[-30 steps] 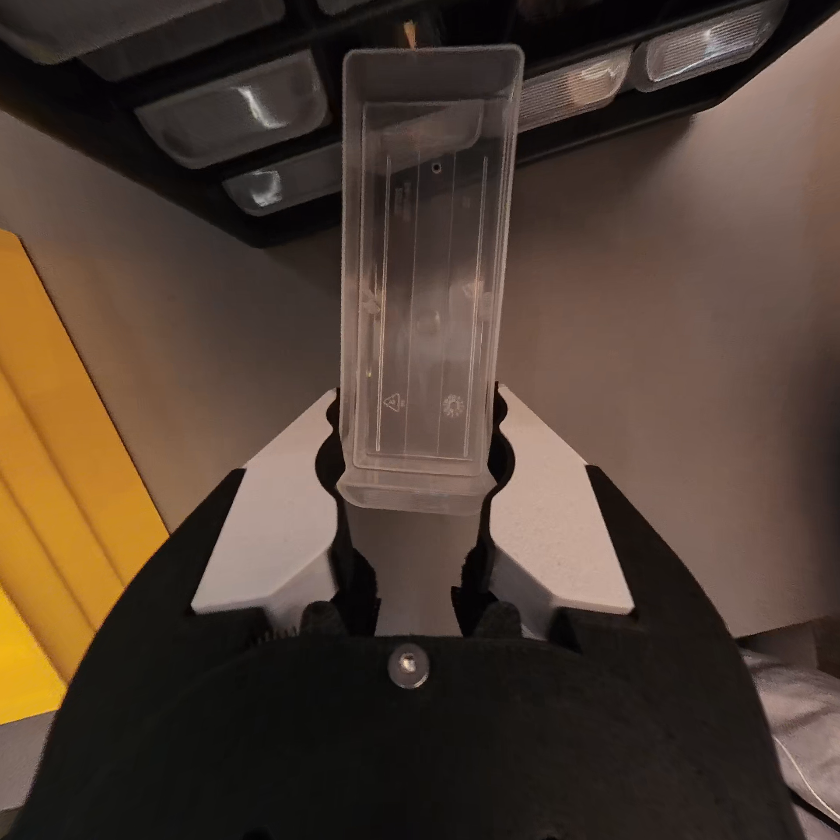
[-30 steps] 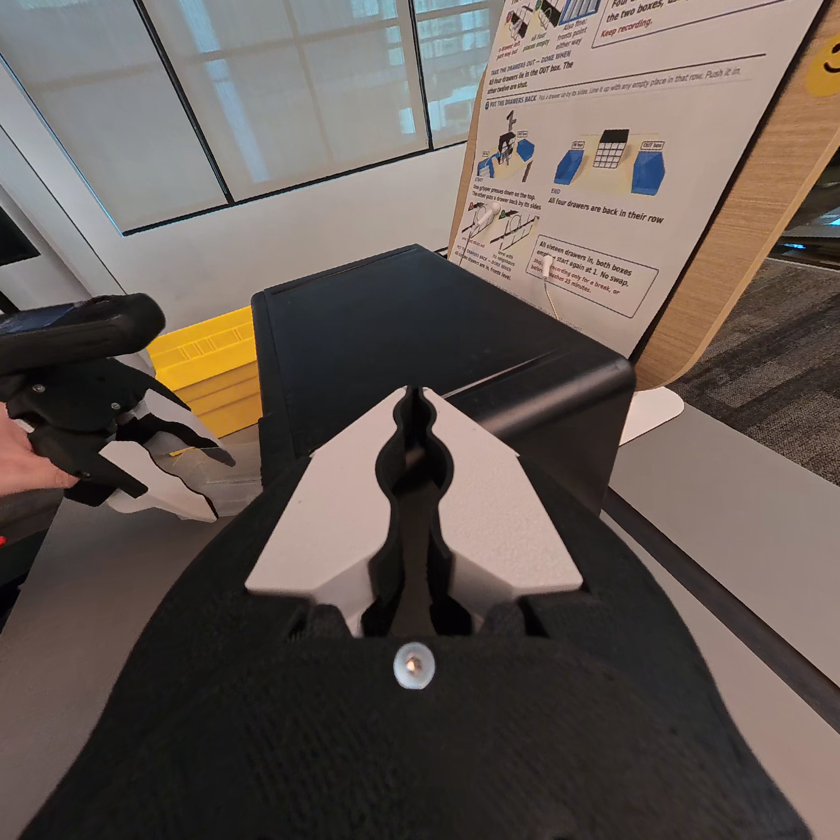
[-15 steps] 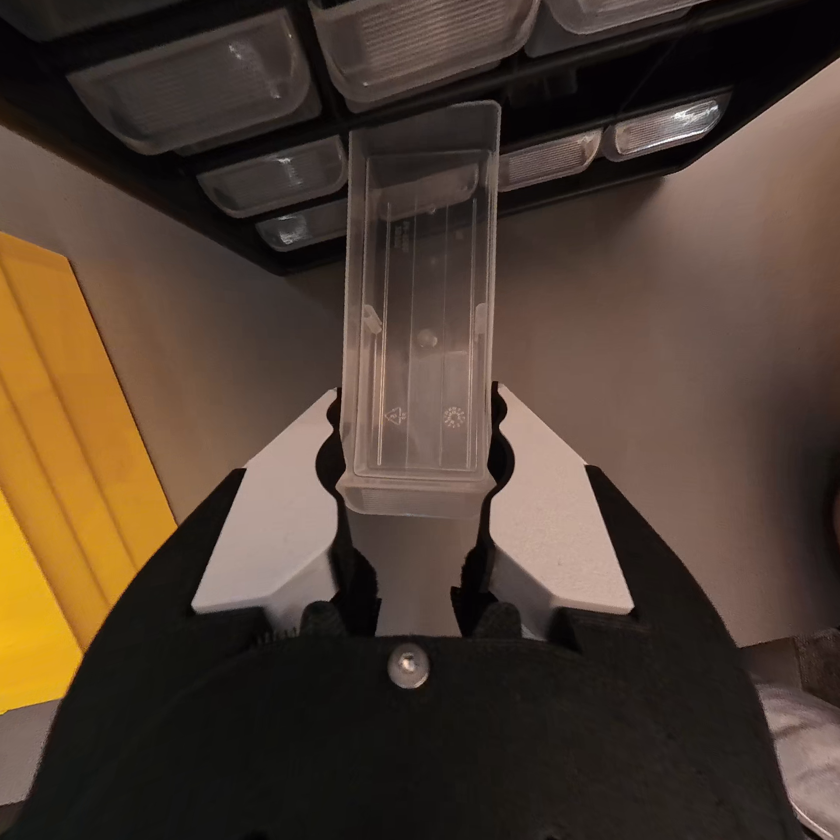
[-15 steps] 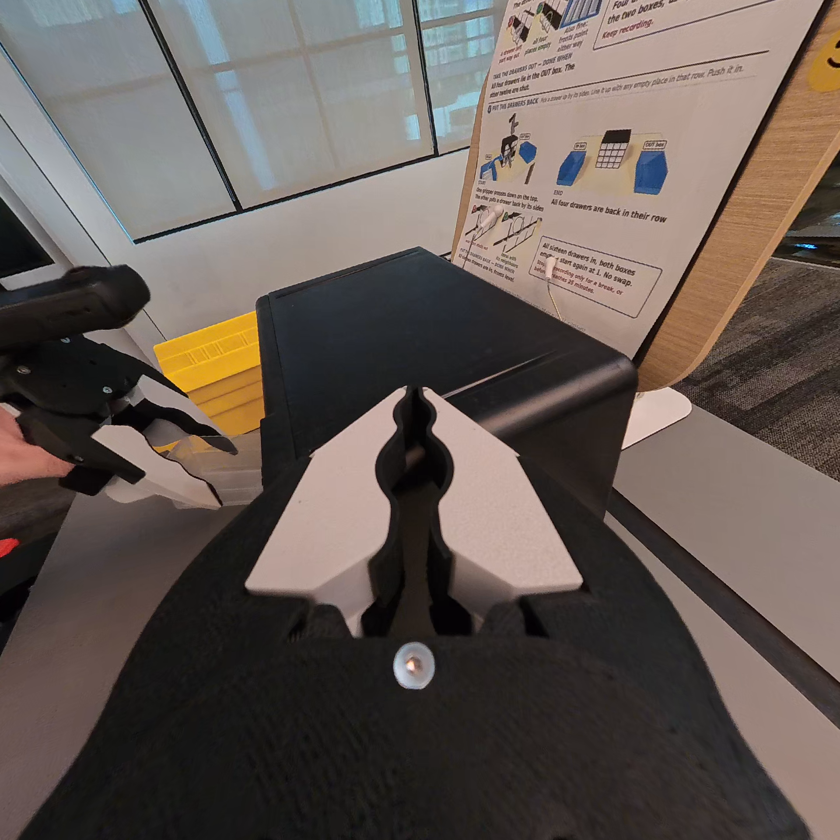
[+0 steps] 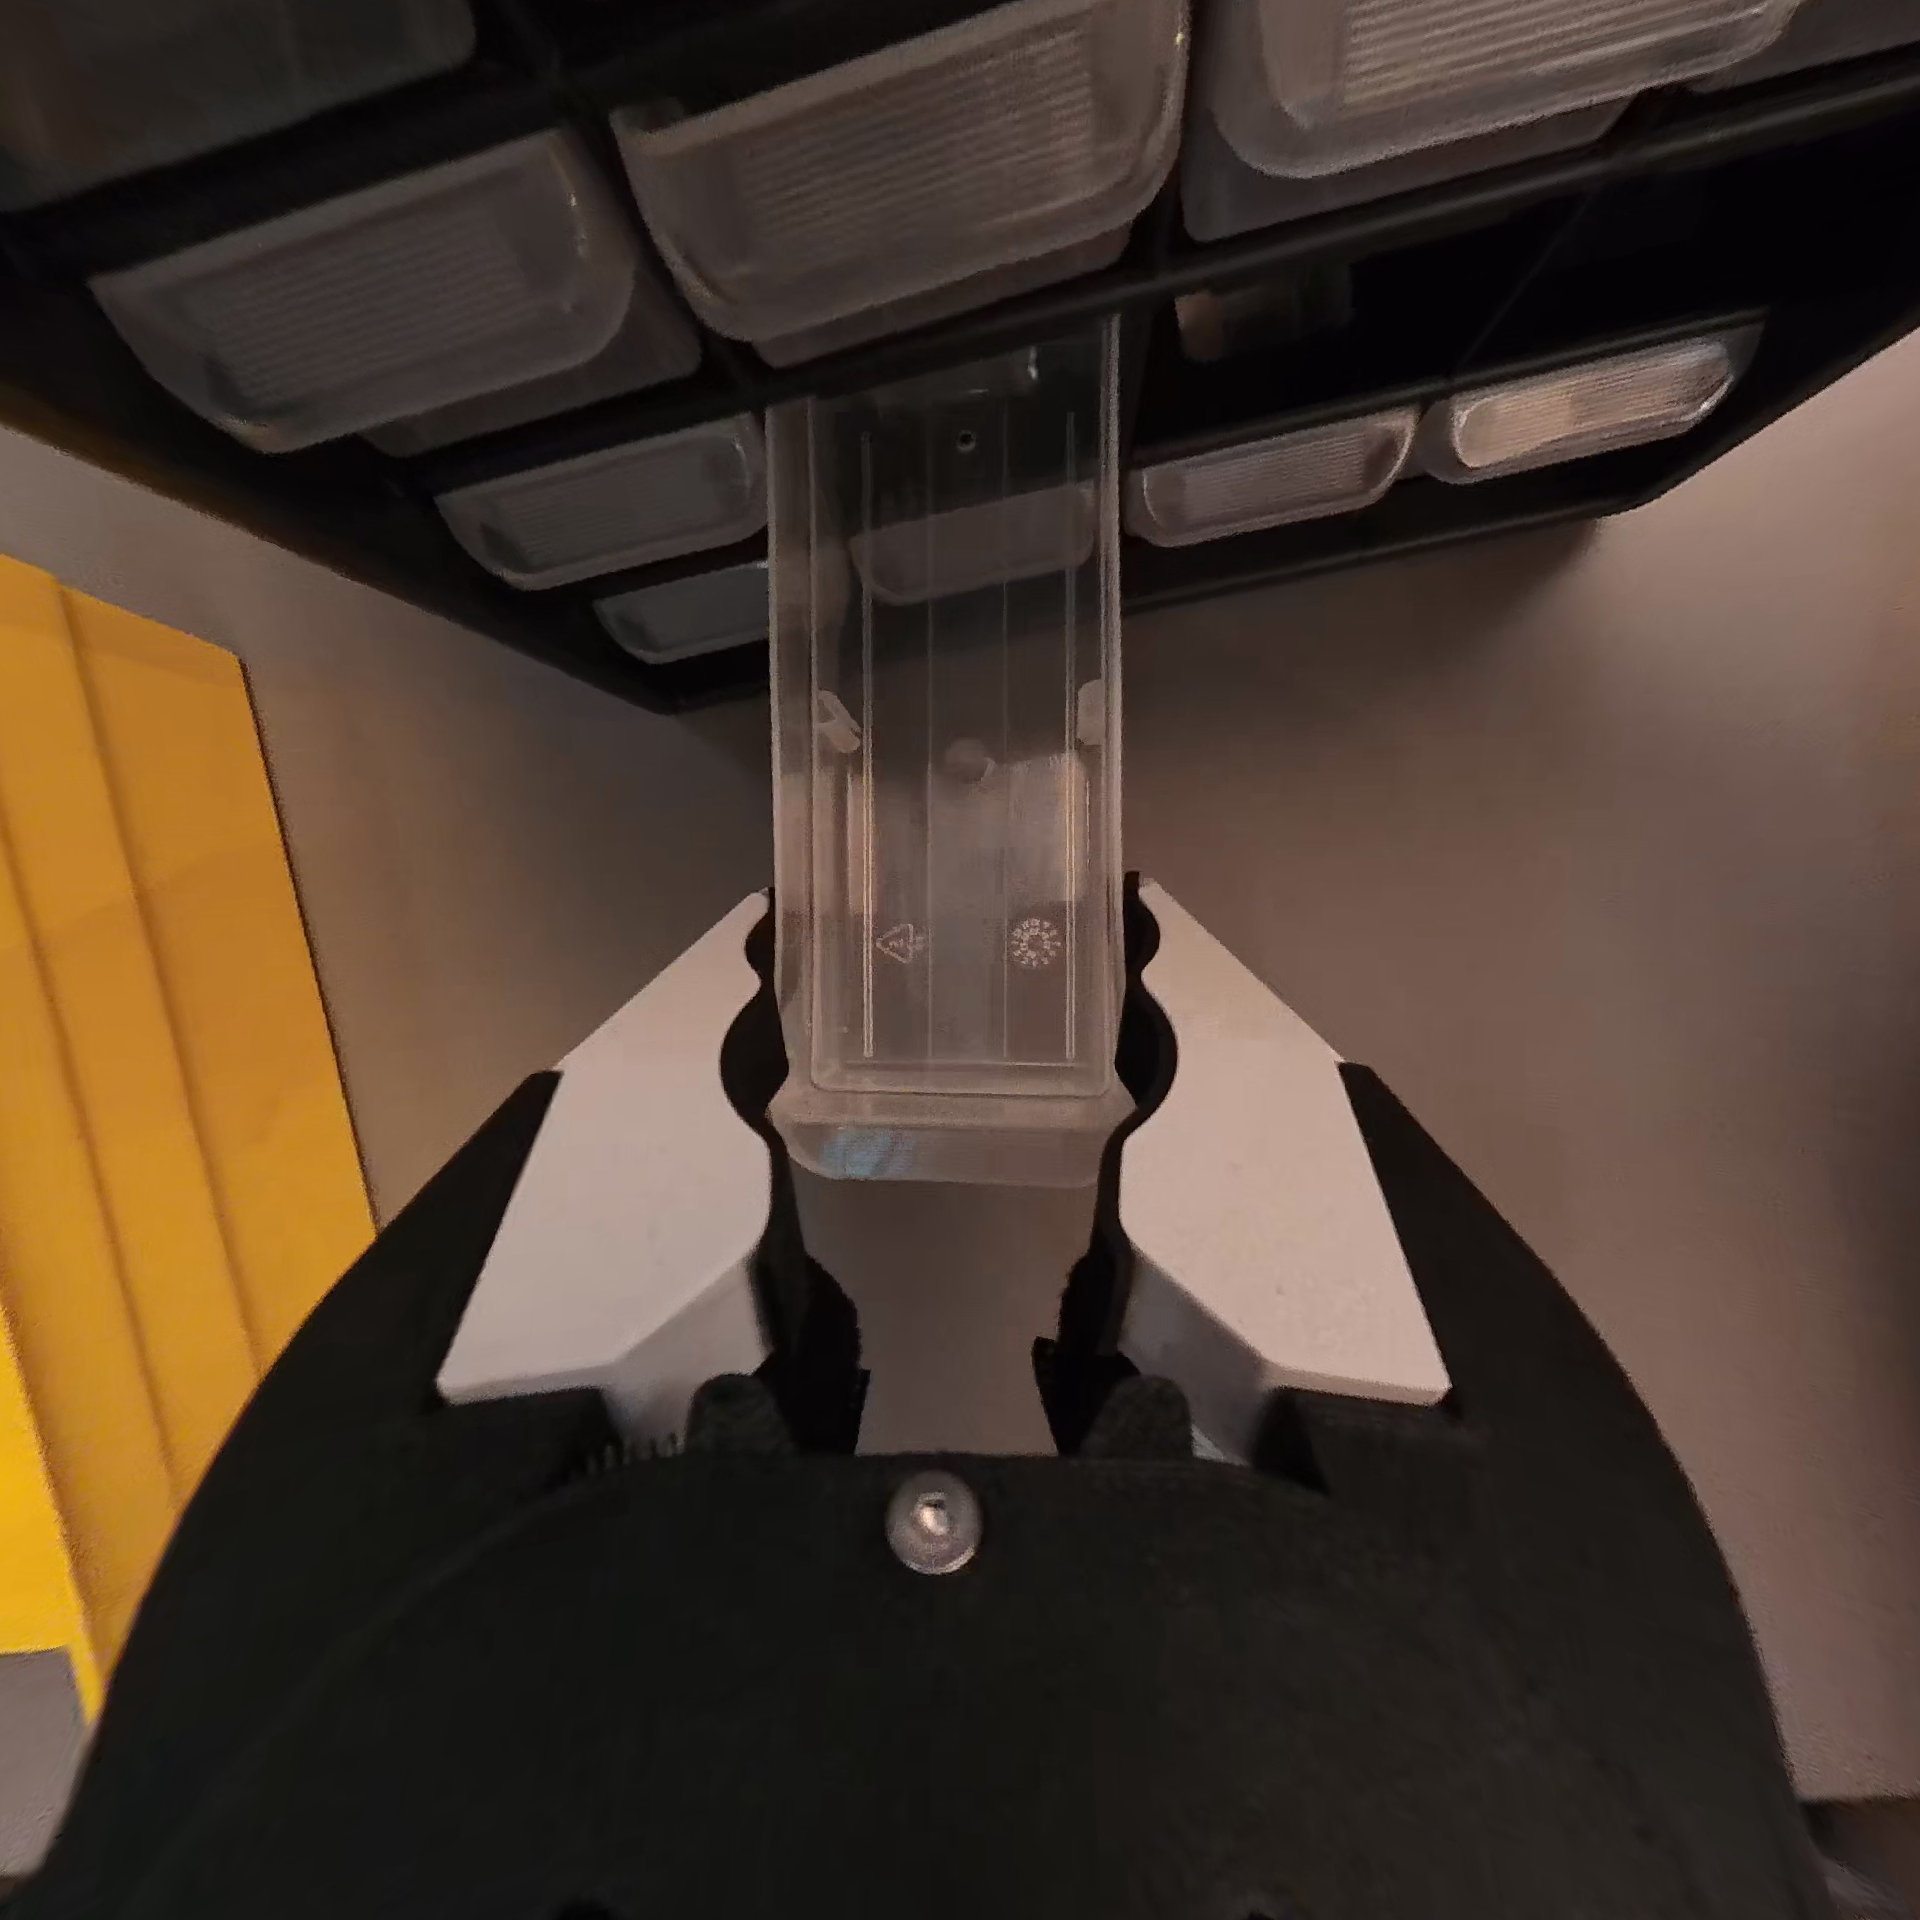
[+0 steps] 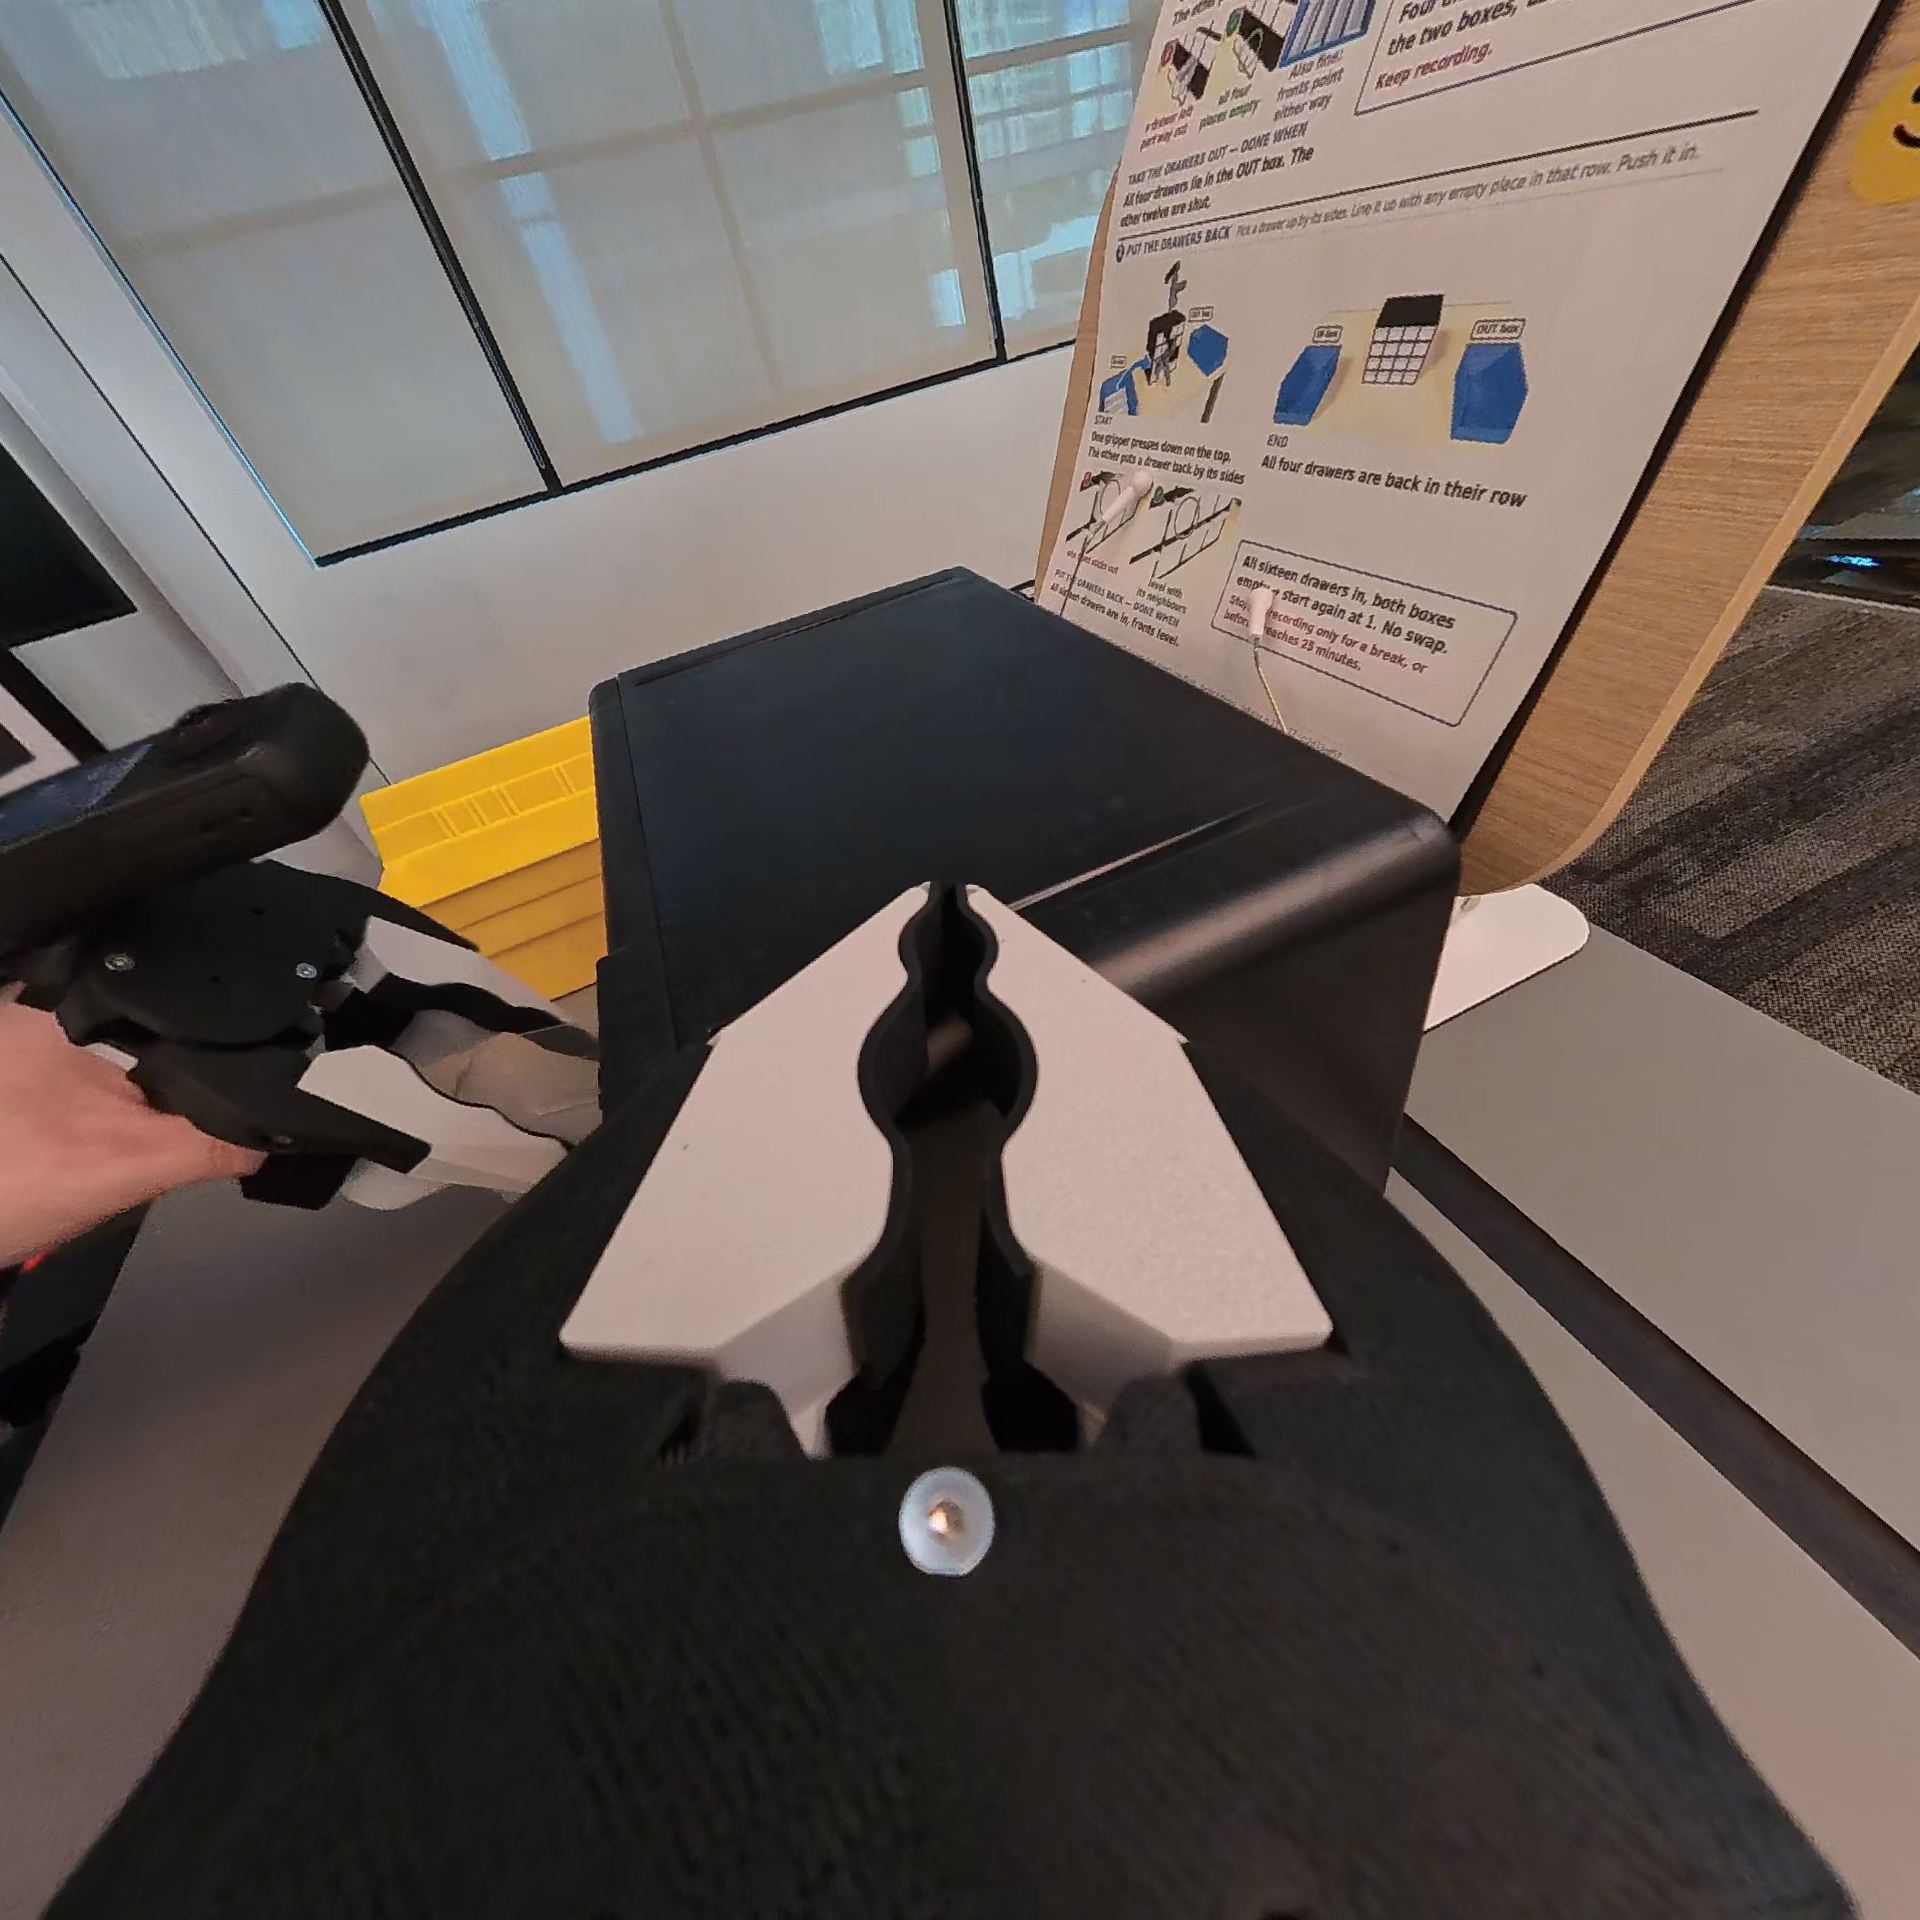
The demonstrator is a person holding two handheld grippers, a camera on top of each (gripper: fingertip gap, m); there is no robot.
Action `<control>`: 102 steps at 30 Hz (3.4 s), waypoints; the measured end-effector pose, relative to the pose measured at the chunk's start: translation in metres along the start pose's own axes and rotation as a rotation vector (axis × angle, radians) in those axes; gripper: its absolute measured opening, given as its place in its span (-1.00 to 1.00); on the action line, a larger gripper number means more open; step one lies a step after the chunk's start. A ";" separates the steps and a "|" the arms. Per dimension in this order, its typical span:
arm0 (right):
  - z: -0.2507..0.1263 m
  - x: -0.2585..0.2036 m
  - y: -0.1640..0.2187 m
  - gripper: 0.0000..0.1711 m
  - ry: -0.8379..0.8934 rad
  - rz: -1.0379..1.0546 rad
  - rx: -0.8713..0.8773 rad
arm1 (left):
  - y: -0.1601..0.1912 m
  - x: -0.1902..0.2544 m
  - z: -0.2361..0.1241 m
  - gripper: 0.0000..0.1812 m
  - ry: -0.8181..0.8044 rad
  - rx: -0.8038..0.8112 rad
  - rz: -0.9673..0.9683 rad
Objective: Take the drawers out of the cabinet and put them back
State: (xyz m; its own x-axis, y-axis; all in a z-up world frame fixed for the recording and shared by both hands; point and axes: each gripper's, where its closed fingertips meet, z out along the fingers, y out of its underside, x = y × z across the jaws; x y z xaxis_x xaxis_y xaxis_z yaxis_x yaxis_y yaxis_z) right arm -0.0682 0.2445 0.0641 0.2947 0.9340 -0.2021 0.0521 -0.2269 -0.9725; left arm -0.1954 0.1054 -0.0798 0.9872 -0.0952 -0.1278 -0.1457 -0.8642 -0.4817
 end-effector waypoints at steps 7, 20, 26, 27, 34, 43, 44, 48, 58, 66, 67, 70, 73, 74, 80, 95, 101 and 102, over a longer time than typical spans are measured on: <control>0.000 0.000 0.000 -1.00 0.000 0.001 -0.001 | -0.018 0.007 0.018 -0.29 -0.003 0.060 -0.017; 0.000 0.000 0.000 -1.00 -0.010 0.011 0.006 | -0.025 0.025 -0.033 -0.06 0.262 0.406 0.172; 0.000 0.000 0.000 -1.00 -0.004 0.007 0.001 | -0.012 0.010 -0.045 -0.30 -0.041 0.690 0.634; 0.000 0.000 0.000 -1.00 -0.006 0.009 0.002 | -0.011 0.012 -0.045 -0.35 -0.082 0.736 0.680; 0.000 0.001 0.000 -1.00 -0.008 0.017 0.004 | -0.008 0.020 -0.025 -0.60 -0.193 0.789 0.900; 0.000 0.000 0.000 -1.00 -0.010 0.019 0.003 | -0.028 0.014 -0.009 -1.00 -0.253 0.776 0.930; 0.000 0.000 0.000 -1.00 -0.010 0.019 0.003 | -0.033 0.014 -0.006 -1.00 -0.252 0.770 0.921; 0.000 0.000 0.000 -1.00 -0.011 0.022 0.003 | -0.054 0.009 0.004 -1.00 -0.277 0.746 0.884; 0.000 0.000 0.000 -1.00 -0.010 0.020 0.002 | -0.071 0.010 0.015 -0.98 -0.258 0.748 0.844; 0.000 0.000 0.000 -1.00 -0.015 0.021 0.005 | -0.047 0.008 -0.021 -0.69 -0.108 0.809 0.636; 0.000 0.000 0.000 -1.00 -0.015 0.021 0.004 | -0.044 0.002 -0.042 -0.68 -0.095 0.851 0.605; 0.000 0.000 0.000 -1.00 -0.015 0.022 0.005 | -0.037 -0.056 -0.106 -0.66 -0.167 0.930 0.550; 0.000 0.000 0.000 -1.00 -0.015 0.022 0.005 | -0.017 -0.129 -0.118 -0.62 -0.098 0.779 0.571; 0.000 0.000 0.000 -1.00 -0.016 0.022 0.005 | -0.011 -0.156 -0.113 -0.59 -0.072 0.729 0.562; 0.000 0.000 0.000 -1.00 -0.016 0.026 0.007 | 0.035 -0.262 -0.029 -0.53 0.081 0.435 0.482; 0.000 0.000 -0.001 -1.00 -0.023 0.036 0.014 | 0.104 -0.290 0.062 -0.84 0.077 0.015 0.541; 0.000 0.000 -0.001 -1.00 -0.021 0.033 0.011 | 0.126 -0.280 0.049 -0.97 -0.069 -0.007 0.627; 0.000 0.000 0.000 -1.00 -0.021 0.034 0.012 | 0.130 -0.277 0.046 -1.00 -0.089 -0.008 0.644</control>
State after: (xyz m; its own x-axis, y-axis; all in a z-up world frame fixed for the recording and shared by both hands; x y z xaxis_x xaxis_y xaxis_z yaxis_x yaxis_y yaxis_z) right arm -0.0681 0.2448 0.0645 0.2757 0.9316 -0.2369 0.0312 -0.2550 -0.9664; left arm -0.4906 0.0423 -0.1472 0.6930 -0.5544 -0.4608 -0.7060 -0.6513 -0.2781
